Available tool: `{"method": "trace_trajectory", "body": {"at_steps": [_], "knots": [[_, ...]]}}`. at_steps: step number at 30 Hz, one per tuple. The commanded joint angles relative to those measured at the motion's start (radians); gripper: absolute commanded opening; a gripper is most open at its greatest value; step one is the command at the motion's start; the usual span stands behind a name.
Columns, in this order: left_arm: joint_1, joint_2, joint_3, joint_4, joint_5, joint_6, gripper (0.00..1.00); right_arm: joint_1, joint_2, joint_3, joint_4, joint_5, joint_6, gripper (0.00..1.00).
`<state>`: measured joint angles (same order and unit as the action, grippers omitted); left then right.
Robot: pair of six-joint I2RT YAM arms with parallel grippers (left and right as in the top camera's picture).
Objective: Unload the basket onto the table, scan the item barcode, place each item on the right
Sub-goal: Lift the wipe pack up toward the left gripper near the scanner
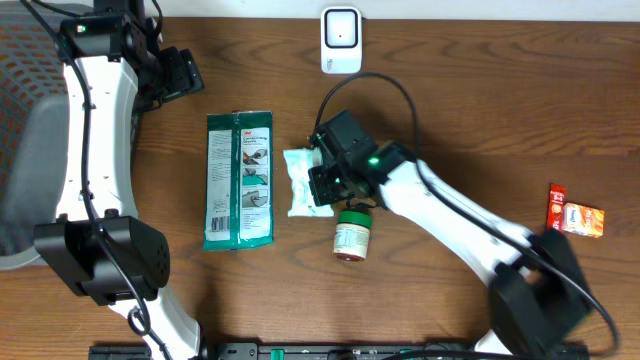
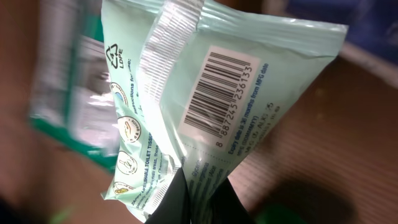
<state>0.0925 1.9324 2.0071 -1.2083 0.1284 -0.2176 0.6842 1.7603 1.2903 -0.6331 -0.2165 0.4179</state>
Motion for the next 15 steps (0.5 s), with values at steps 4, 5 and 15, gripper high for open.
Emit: {"method": "trace_trajectory", "body": {"at_steps": [4,5,15], "knots": [[0.003,-0.034,-0.007,0.050,-0.005,-0.013,0.85,-0.025,-0.151,0.009,0.000,0.004,-0.030,0.01],[0.003,-0.034,-0.007,0.061,-0.005,-0.013,0.85,-0.037,-0.175,0.009,-0.004,-0.003,-0.030,0.01],[0.001,-0.034,-0.007,0.040,0.414,0.044,0.89,-0.171,-0.253,0.008,-0.036,-0.187,-0.031,0.01]]}}
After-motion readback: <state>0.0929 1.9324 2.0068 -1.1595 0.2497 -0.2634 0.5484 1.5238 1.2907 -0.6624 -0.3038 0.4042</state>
